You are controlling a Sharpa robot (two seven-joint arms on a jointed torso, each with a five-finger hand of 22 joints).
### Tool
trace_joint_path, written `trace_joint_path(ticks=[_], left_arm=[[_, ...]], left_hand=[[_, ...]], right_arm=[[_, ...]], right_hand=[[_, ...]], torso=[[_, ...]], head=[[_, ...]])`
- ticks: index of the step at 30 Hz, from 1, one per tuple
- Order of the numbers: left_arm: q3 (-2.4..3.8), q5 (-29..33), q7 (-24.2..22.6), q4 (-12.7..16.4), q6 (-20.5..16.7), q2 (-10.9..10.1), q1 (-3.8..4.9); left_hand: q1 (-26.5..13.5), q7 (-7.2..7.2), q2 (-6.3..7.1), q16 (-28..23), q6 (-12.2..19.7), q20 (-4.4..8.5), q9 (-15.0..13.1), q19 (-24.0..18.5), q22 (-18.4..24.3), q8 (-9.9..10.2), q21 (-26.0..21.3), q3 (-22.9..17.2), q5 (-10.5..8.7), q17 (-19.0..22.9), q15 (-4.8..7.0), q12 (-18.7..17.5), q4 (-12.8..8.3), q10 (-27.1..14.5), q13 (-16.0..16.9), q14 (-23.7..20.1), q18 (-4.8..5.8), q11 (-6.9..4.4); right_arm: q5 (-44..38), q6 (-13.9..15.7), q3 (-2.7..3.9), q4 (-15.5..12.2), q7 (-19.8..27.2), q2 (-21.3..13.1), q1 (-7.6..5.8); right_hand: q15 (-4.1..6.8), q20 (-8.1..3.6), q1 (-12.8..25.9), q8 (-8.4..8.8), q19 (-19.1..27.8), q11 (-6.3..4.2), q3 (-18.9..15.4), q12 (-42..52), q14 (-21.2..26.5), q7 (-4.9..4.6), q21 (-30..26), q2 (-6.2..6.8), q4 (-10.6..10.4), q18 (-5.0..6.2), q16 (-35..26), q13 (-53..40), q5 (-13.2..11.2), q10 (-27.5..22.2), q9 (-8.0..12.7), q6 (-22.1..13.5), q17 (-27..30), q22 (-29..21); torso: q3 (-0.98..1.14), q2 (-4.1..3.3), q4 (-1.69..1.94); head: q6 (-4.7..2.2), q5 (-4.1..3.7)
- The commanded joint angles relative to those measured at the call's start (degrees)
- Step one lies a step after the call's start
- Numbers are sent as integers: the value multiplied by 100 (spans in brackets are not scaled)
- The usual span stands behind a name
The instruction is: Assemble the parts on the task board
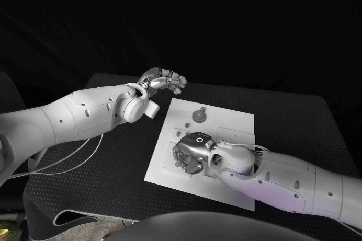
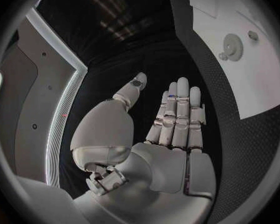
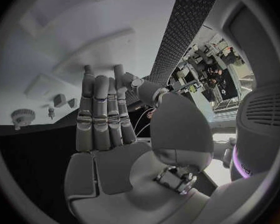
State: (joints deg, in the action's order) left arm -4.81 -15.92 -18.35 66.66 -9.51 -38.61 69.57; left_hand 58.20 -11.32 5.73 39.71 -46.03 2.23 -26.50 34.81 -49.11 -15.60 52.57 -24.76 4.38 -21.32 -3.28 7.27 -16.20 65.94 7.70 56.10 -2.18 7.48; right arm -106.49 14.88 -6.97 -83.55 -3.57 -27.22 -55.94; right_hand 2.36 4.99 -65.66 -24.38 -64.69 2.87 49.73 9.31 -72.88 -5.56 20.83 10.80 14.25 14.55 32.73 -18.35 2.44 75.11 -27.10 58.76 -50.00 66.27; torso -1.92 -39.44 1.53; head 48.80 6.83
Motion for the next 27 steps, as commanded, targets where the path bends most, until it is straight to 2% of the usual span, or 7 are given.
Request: trace_joint_path(ticks=[1,7,13,17,23,25,27], left_arm=[[6,29,-58,9,80,21,8],[6,29,-46,10,89,21,8],[6,29,-39,10,94,17,8],[6,29,-41,12,97,19,8],[6,29,-37,7,94,6,8],[6,29,-36,6,98,6,8],[6,29,-34,2,99,7,8]], left_hand=[[0,14,-79,-32,36,-23,8,3,-6,-34,-25,31,-34,-10,-41,5,10,-38,-10,15,-41,9],[-1,14,-80,-34,37,-23,8,3,-7,-35,-26,32,-34,-13,-41,6,11,-39,-10,15,-41,9],[-2,14,-80,-36,38,-23,9,5,-7,-35,-25,33,-35,-16,-42,6,11,-41,-11,16,-41,10],[-2,14,-79,-37,39,-23,9,6,-8,-36,-25,33,-36,-18,-42,6,11,-42,-11,16,-42,10],[-3,14,-79,-40,40,-23,10,7,-8,-36,-25,33,-37,-20,-42,6,11,-43,-12,15,-42,11],[-4,13,-79,-41,40,-23,10,7,-9,-36,-25,34,-37,-21,-42,6,11,-44,-12,14,-42,11],[-5,13,-78,-42,41,-23,10,7,-9,-37,-25,35,-37,-22,-43,5,12,-45,-12,14,-42,11]], right_arm=[[-99,-151,-45,29,-20,52,16],[-196,-185,-107,51,-34,97,21],[-189,-141,-114,50,-34,106,21],[-82,-124,-115,47,-8,117,21],[45,29,-116,78,-4,87,20],[102,113,-116,78,12,74,20],[132,190,-116,65,18,58,20]], right_hand=[[30,0,8,-16,-21,0,6,18,-1,-1,27,-41,21,45,14,18,35,41,-10,58,-7,6],[29,1,11,-15,-21,1,7,16,0,-2,27,-42,24,45,13,16,35,39,-12,57,-8,7],[28,2,16,-14,-18,2,8,14,1,-2,26,-40,27,45,11,14,37,38,-13,56,-9,7],[14,15,51,4,4,15,11,-6,13,-12,14,-11,27,45,-3,13,53,14,-13,41,-7,4],[-45,55,273,144,94,103,-223,-141,69,-83,-15,232,21,45,-64,38,234,-172,22,-125,1,16],[-87,71,310,237,146,159,-334,-228,112,-147,-39,323,44,45,-94,65,239,-313,52,-267,3,15],[-191,118,365,380,283,268,-493,-375,315,-255,-85,426,78,36,-216,117,262,-572,100,-514,44,29]], torso=[[-4,-1,0],[-5,1,6],[-10,4,0],[-5,1,1],[-2,5,-2],[-1,4,-5],[1,1,-4]], head=[[7,0],[17,-14],[11,-14],[4,-14],[2,-16],[2,-13],[0,-12]])
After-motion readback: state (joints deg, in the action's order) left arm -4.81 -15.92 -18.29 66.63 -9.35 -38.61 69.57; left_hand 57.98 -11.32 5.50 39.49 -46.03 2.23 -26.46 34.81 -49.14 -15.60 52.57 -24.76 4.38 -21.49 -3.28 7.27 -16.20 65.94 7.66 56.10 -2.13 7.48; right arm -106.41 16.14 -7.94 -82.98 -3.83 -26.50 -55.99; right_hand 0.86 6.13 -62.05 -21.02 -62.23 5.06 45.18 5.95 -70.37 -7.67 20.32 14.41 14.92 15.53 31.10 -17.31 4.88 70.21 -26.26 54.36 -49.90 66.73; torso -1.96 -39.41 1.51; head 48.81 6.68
